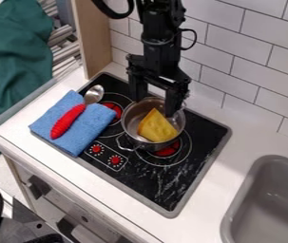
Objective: Take the cheese out of the pot and put it to the right side of the burner
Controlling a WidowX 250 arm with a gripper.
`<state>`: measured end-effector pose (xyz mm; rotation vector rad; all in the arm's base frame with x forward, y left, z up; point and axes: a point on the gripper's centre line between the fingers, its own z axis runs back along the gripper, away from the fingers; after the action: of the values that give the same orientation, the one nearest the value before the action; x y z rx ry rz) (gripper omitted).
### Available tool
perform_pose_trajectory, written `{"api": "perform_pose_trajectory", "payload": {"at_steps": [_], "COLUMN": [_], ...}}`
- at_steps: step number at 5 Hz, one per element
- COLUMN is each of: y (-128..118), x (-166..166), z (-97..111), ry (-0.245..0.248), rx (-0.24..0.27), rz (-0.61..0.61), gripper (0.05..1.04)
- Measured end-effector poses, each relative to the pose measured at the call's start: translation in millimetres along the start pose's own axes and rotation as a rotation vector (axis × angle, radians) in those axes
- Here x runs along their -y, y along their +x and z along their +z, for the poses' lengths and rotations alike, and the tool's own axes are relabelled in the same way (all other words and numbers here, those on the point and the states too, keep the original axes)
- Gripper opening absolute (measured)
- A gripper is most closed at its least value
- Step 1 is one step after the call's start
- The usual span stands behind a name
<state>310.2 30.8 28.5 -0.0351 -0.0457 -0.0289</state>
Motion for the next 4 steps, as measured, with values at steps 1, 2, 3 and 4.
{"api": "perform_pose_trajectory", "payload": {"at_steps": [1, 2, 3, 4], "y": [-7.2, -26.7, -36.7, -44.0], "x": [0.6, 0.8, 1.8, 0.1], "z": [-10.6, -22.8, -22.4, -20.6], "ry": [-0.005, 0.005, 0.014, 0.070], "rx": [-0.036, -0.068, -0.012, 0.068], "rz": [0.008, 0.031, 0.161, 0.432], "gripper": [1.002, 1.001, 1.001, 1.001]}}
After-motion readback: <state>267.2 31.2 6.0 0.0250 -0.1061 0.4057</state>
